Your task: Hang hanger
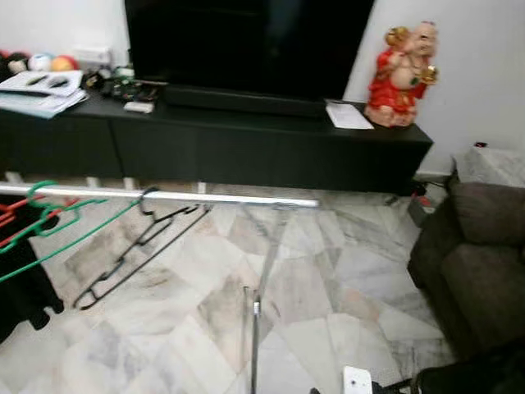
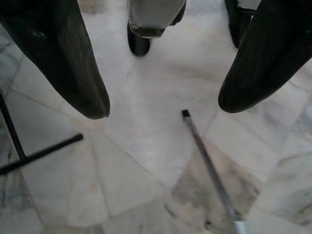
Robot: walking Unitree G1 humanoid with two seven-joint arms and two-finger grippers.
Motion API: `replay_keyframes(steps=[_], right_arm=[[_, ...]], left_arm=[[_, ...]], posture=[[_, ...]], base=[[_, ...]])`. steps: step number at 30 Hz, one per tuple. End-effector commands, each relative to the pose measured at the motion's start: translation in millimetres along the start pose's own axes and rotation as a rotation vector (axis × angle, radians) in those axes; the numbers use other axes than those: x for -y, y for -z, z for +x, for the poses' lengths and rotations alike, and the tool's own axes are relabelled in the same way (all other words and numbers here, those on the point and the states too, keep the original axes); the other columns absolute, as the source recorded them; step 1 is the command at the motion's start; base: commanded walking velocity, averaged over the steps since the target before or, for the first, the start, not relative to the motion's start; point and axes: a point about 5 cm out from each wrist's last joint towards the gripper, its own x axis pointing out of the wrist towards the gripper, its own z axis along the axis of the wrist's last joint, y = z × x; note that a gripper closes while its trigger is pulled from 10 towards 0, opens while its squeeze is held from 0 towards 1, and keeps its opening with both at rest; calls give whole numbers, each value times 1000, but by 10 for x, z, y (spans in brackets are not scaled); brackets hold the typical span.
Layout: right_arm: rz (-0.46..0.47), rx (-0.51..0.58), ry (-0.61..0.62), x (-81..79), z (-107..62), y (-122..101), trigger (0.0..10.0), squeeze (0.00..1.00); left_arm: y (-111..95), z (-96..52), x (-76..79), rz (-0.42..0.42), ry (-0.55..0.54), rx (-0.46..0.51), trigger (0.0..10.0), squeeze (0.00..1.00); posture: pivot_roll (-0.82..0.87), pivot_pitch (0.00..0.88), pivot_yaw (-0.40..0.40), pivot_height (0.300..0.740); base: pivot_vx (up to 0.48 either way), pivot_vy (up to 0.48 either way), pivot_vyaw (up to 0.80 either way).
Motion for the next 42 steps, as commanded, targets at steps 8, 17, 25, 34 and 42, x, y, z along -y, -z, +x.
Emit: replay_keyframes(steps=[8,17,25,34,42], right_arm=[[17,-5,20,40,0,-6,10000,0],[15,-11,17,38,2,-7,10000,0],[16,-12,18,37,3,-10,10000,0],[16,-12,17,36,4,-12,10000,0],[19,-12,16,30,5,-11,10000,0]], left_arm=[[370,-196,422,-69,100,-167,10000,0],[369,-187,395,-35,98,-165,10000,0],[374,-186,382,-56,95,-171,10000,0],[374,-184,377,-56,96,-171,10000,0],[375,-183,373,-58,95,-172,10000,0]], posture=[[-11,87,-63,740],[-11,92,-63,740],[-10,94,-63,740],[-9,95,-63,740],[-11,96,-60,740]], base=[[0,0,-547],[0,-107,-781],[0,-72,-781],[0,0,-781],[0,0,-781]])
